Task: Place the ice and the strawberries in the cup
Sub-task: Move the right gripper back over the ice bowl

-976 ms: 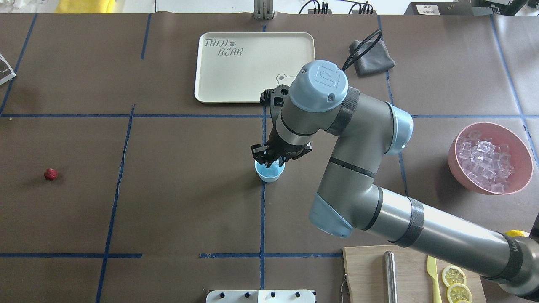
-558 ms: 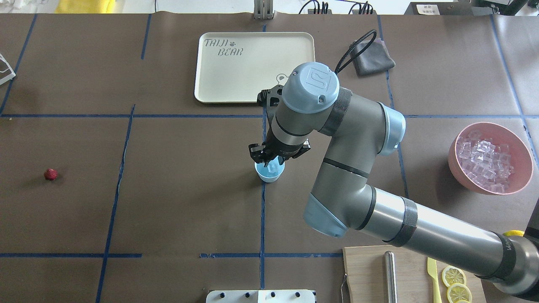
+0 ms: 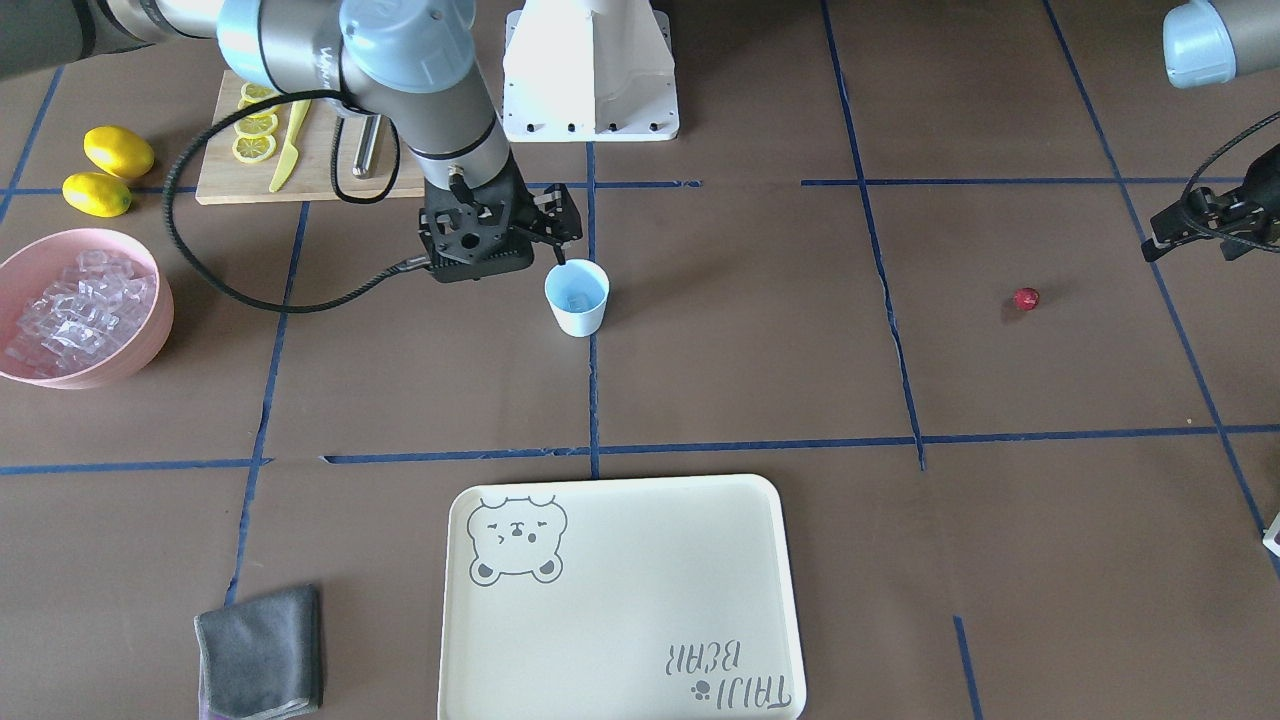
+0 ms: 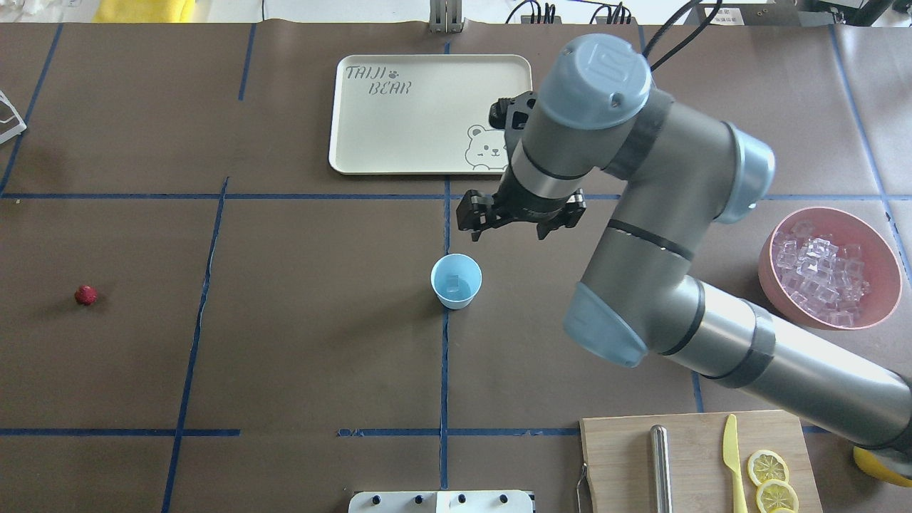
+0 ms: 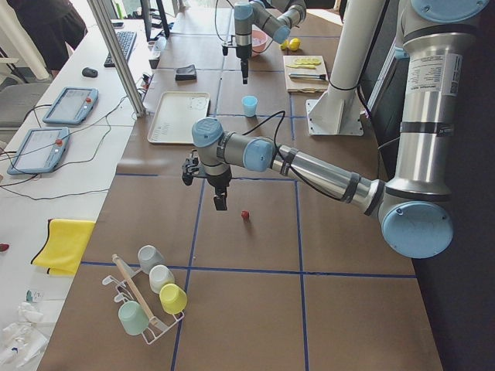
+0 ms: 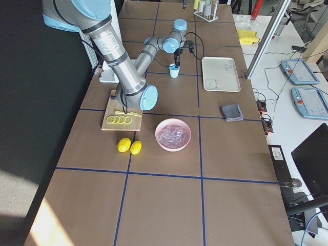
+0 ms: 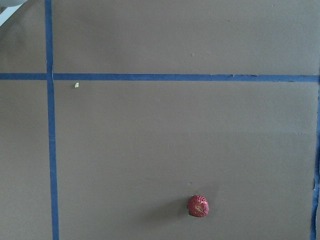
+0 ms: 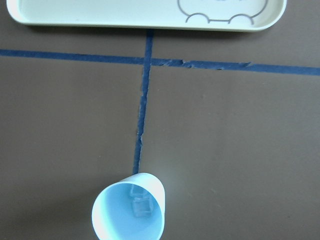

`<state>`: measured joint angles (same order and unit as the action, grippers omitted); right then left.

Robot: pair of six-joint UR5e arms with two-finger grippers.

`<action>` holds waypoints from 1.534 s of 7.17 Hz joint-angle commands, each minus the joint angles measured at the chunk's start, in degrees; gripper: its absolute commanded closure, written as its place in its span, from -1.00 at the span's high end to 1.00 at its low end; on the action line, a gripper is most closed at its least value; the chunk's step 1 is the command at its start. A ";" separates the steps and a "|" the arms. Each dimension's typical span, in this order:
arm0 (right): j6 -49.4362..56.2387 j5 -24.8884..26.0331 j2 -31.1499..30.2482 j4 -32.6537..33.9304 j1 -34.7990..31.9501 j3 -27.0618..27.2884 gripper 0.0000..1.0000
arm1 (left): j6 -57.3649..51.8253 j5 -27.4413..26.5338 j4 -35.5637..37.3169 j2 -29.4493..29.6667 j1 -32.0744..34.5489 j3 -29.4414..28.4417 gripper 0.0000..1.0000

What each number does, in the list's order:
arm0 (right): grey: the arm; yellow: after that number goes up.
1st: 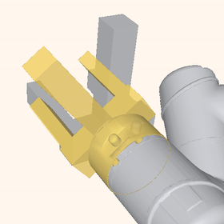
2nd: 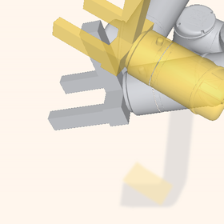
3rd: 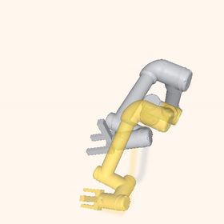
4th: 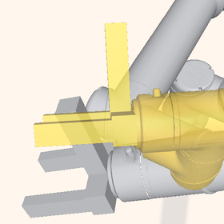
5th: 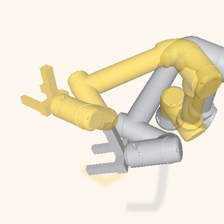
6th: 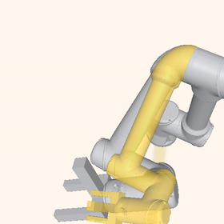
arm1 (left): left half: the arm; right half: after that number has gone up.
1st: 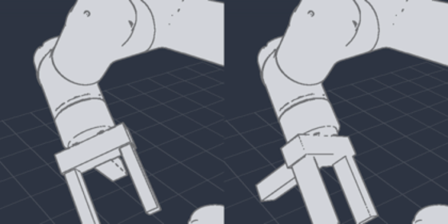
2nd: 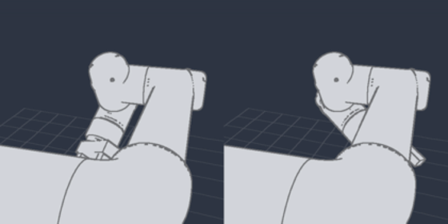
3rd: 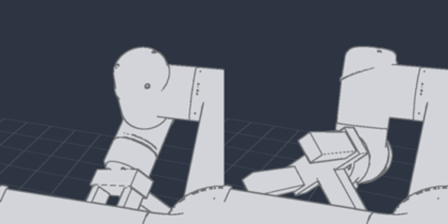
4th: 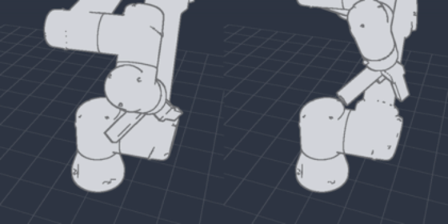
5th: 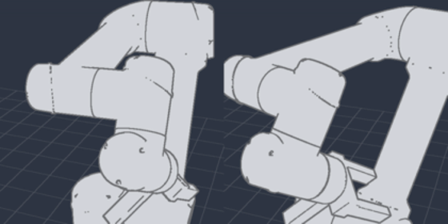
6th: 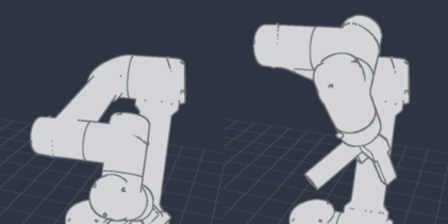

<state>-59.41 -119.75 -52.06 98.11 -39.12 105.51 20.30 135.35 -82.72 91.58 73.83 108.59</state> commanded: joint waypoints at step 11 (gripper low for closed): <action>50.36 -5.84 -36.71 -12.84 -26.18 -1.25 0.98 | 0.61 0.09 0.37 -0.53 -0.09 2.07 1.00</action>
<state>-8.84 -125.60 -88.62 89.52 -65.28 107.42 20.91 135.44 -82.42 91.06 73.81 110.67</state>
